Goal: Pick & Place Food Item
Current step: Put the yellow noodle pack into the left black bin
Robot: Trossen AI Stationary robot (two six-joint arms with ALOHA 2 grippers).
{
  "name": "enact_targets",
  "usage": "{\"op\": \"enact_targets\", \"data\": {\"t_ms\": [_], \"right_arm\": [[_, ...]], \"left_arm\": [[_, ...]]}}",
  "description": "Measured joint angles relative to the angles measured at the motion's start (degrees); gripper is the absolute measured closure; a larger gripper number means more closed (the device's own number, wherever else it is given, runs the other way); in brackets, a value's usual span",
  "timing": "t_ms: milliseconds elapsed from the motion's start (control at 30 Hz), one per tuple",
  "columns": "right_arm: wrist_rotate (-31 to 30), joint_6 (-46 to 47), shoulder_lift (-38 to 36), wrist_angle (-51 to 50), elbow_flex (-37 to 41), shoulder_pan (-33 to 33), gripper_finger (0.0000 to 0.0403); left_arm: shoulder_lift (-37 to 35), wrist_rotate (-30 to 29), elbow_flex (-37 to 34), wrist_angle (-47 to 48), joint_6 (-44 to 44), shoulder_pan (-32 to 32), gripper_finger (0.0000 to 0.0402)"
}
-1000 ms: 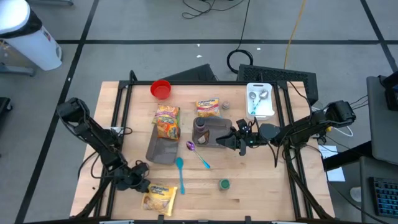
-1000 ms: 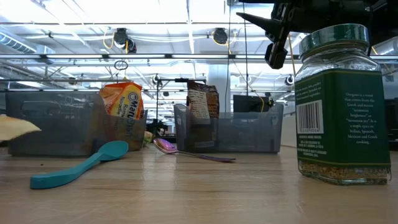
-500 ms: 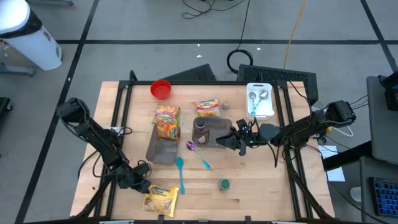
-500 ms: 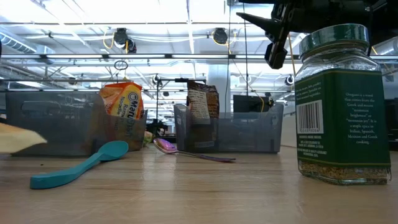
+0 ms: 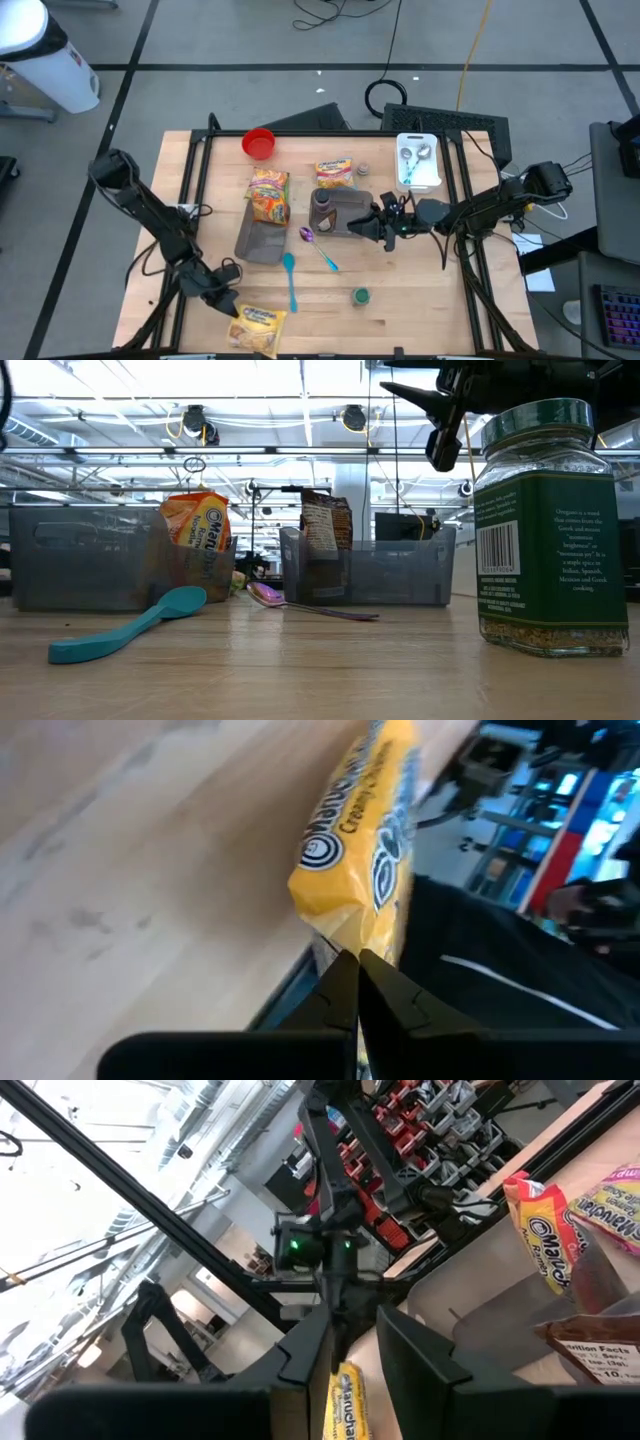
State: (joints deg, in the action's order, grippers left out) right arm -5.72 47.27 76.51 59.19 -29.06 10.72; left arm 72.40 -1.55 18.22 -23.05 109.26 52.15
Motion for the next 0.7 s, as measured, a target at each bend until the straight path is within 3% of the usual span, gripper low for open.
{"op": "enact_targets", "data": {"t_ms": [300,467,700], "right_arm": [[0.0,0.0,0.0,-1.2,0.0,0.0,0.0325],[0.0,0.0,0.0,-1.2,0.0,0.0,0.0325],[2.5,-0.2,0.0,-0.7,0.0,-0.2,0.0325]], "left_arm": [[-13.2,-3.0,8.2,24.2,-10.9,-6.0,0.0399],[-17.4,-2.9,18.1,39.9,-18.8,-10.2,0.0400],[-17.0,-2.6,35.2,56.9,-31.1,-15.5,0.0400]]}}
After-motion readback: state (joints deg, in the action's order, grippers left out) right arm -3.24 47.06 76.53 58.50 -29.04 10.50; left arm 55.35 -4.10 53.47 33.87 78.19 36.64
